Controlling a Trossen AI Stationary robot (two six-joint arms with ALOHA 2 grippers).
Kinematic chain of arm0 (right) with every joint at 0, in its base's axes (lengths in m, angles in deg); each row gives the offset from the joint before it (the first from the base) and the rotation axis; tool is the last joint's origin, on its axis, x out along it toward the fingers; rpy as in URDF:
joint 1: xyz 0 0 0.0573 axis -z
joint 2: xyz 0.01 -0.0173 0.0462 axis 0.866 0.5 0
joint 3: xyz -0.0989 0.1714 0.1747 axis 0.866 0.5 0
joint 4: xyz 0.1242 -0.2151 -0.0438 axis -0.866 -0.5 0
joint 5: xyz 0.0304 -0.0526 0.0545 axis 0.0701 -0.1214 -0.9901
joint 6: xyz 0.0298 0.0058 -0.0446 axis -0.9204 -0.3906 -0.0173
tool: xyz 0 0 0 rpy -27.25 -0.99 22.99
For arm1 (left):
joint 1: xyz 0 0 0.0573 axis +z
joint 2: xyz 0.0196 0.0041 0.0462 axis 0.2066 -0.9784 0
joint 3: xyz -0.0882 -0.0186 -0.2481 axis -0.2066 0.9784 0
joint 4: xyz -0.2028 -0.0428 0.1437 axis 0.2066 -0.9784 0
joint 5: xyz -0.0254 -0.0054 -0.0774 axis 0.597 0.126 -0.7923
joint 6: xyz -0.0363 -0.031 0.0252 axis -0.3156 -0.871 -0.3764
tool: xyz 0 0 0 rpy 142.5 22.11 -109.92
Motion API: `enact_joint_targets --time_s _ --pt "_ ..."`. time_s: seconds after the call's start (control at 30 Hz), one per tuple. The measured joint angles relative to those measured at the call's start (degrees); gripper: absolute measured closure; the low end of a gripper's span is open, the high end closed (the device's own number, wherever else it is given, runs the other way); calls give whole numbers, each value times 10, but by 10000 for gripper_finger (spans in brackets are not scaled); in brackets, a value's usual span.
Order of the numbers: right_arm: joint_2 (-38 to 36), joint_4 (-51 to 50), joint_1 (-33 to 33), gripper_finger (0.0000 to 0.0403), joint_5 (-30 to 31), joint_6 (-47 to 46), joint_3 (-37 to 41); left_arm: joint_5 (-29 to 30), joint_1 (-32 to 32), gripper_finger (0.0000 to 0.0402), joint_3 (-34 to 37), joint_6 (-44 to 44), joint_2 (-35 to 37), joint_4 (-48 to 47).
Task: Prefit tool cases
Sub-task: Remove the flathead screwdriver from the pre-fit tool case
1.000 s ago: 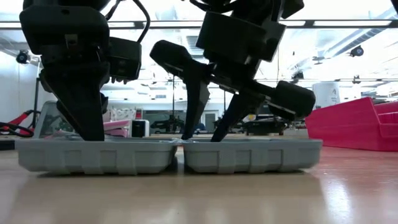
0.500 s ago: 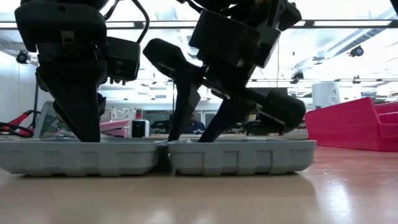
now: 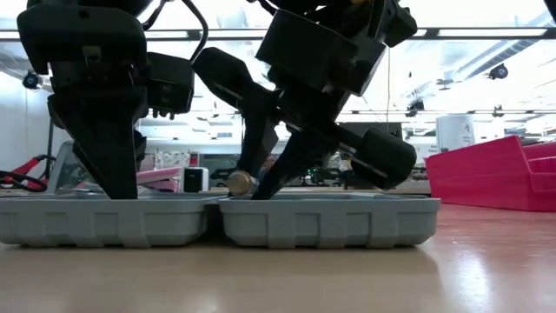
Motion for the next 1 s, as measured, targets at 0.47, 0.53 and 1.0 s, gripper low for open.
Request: enact_joint_targets --time_s 0.47,0.53,1.0 --pt "-6 -15 -1 383 11 -11 1 4 0 237 0 1 0 4" --pt "-11 -26 -1 383 14 -19 1 6 0 237 0 1 0 7" --pt "-68 -115 9 383 55 -56 3 0 0 237 -1 13 0 8"
